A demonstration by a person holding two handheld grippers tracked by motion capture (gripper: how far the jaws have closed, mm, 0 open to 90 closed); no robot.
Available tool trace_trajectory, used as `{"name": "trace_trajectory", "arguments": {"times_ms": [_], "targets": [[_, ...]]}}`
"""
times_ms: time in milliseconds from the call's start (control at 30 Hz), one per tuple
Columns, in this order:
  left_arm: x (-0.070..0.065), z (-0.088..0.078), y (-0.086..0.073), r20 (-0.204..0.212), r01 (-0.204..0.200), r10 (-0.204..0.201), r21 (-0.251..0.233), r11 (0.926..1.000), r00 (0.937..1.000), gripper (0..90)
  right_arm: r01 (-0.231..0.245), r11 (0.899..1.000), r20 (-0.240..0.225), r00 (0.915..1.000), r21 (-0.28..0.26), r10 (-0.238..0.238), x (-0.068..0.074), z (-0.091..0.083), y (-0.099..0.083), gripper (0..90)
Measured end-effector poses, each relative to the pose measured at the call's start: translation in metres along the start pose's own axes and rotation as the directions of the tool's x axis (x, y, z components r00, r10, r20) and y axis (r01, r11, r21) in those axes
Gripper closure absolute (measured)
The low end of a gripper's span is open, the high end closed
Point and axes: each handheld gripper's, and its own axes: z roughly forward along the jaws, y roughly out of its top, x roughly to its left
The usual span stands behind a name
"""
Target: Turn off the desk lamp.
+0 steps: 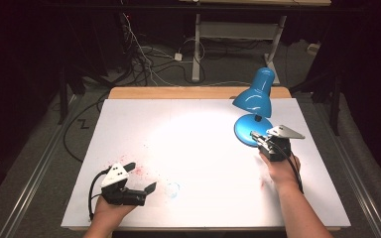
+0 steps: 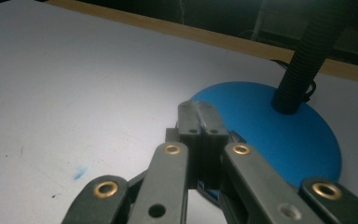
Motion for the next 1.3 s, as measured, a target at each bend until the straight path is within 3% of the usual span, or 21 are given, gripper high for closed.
{"name": "trace_trajectory", "arguments": {"times_ms": [700, 967, 1300], "targets": [[0.002, 0.001, -0.003, 0.006, 0.001, -0.001, 0.008, 1.0000, 1.0000, 0.0, -0.106, 0.993, 0.033, 0.9940, 0.052, 0.104, -0.031, 0.036, -0.012, 90.0], [0.002, 0.001, -0.003, 0.005, 0.003, -0.003, 0.009, 1.0000, 1.0000, 0.0, -0.097, 0.993, 0.024, 0.9951, 0.061, 0.096, -0.027, 0.042, -0.003, 90.0], [0.003, 0.001, -0.003, 0.006, 0.004, -0.005, 0.007, 1.0000, 1.0000, 0.0, -0.125, 0.988, 0.039, 0.9918, 0.088, 0.122, -0.032, 0.046, -0.006, 90.0]]}}
